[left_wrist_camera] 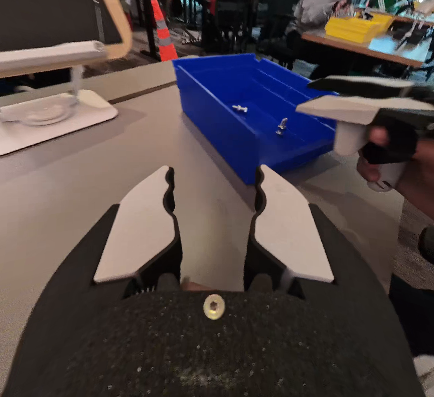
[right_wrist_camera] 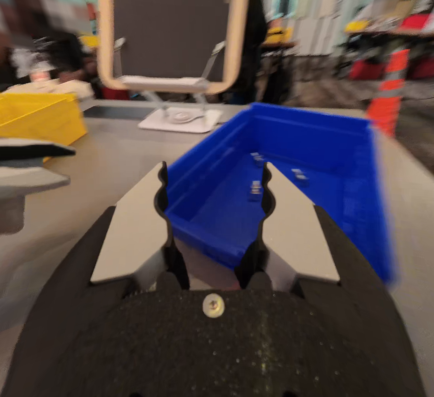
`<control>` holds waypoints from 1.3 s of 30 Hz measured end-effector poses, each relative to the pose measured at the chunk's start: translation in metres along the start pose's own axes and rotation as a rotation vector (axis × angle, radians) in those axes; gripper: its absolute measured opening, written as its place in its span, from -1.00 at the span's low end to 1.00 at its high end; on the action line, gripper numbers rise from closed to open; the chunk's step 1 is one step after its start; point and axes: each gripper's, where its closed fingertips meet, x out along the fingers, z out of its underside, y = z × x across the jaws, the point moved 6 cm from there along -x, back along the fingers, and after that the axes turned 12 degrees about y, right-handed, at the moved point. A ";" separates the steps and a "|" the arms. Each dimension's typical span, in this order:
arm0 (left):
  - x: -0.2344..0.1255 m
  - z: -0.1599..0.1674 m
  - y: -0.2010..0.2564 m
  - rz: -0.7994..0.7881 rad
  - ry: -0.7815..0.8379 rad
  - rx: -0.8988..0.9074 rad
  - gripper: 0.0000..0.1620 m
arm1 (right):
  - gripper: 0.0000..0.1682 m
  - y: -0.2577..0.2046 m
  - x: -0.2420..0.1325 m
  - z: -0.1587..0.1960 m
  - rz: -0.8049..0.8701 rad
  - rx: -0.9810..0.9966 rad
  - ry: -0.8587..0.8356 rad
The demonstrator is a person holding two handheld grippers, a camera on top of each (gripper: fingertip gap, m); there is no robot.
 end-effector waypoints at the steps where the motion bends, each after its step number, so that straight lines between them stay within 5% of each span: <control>1: 0.017 0.001 0.008 0.012 -0.021 -0.012 -0.19 | -0.06 0.018 -0.010 -0.005 0.086 -0.015 0.044; 5: 0.080 0.011 0.027 0.038 -0.111 -0.093 -0.16 | -0.21 0.087 -0.046 0.007 0.420 -0.021 0.087; 9: 0.116 0.025 0.031 -0.028 -0.172 -0.101 -0.36 | -0.24 0.109 -0.037 0.039 0.407 0.106 -0.062; 11: 0.123 0.032 0.030 -0.037 -0.195 -0.143 -0.64 | -0.38 0.107 -0.029 0.055 0.369 0.179 -0.152; 12: 0.125 0.032 0.029 -0.054 -0.182 -0.159 -0.65 | -0.58 0.103 -0.026 0.063 0.339 0.201 -0.210; 17: 0.124 0.029 0.014 -0.199 -0.189 -0.015 -0.91 | -0.92 0.093 -0.026 0.062 0.426 0.166 -0.268; 22: 0.086 0.013 0.002 -0.305 -0.078 0.046 -0.94 | -0.96 0.058 -0.018 0.052 0.408 0.069 -0.228; 28: -0.001 -0.007 -0.039 -0.495 -0.024 0.069 -0.94 | -0.96 -0.021 0.017 0.035 0.236 0.061 -0.179; 34: -0.084 0.011 -0.089 -0.690 -0.079 -0.017 -0.94 | -0.96 -0.106 0.057 0.048 0.039 0.049 -0.270; 39: -0.114 0.035 -0.110 -0.727 -0.132 -0.079 -0.94 | -0.94 -0.138 0.066 0.068 -0.059 0.055 -0.351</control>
